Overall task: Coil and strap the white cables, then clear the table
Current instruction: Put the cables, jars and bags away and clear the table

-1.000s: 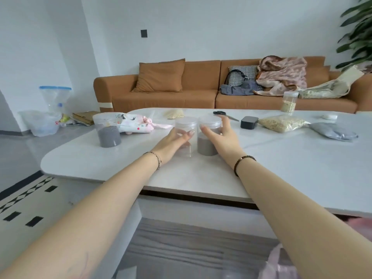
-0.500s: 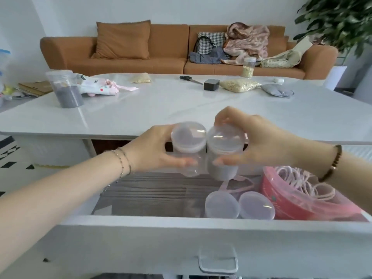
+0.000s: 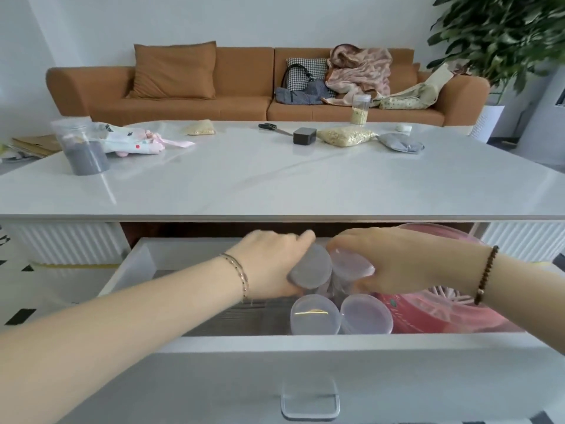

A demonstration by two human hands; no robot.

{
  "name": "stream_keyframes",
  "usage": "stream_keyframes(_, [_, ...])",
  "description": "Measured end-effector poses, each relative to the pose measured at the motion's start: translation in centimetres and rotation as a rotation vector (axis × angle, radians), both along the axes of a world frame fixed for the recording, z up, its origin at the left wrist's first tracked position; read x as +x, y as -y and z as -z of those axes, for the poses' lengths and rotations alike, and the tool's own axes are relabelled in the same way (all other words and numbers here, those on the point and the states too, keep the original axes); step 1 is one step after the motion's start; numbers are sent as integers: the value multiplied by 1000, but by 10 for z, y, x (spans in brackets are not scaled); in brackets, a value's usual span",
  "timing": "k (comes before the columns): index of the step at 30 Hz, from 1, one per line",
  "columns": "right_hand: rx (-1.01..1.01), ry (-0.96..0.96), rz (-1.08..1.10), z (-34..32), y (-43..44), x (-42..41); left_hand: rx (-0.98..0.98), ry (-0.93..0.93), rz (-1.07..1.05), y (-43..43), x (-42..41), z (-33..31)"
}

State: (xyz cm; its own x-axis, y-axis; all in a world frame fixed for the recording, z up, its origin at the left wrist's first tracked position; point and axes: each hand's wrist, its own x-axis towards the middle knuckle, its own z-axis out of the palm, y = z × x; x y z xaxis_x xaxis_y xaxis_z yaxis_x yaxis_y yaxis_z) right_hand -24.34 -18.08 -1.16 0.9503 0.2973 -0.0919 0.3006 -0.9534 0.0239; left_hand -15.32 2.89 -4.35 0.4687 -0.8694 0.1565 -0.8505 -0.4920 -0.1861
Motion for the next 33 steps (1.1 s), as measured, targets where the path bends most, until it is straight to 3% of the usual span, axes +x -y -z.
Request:
stream_keyframes(5, [2, 7, 43, 9, 7, 5, -27, -350, -84, 18, 1, 14])
stream_keyframes(11, [-109, 92, 206, 20, -2, 20, -55, -394, -83, 44, 18, 18])
stream_keyframes(20, [-209, 207, 277, 30, -8, 27, -112, -561, -125, 46, 31, 39])
stream_keyframes(25, [-164, 162, 280, 30, -13, 24, -75, -570, -266, 54, 23, 39])
stream_keyframes(33, [-231, 148, 278, 23, -15, 15, 19, -388, -401, 29, 10, 6])
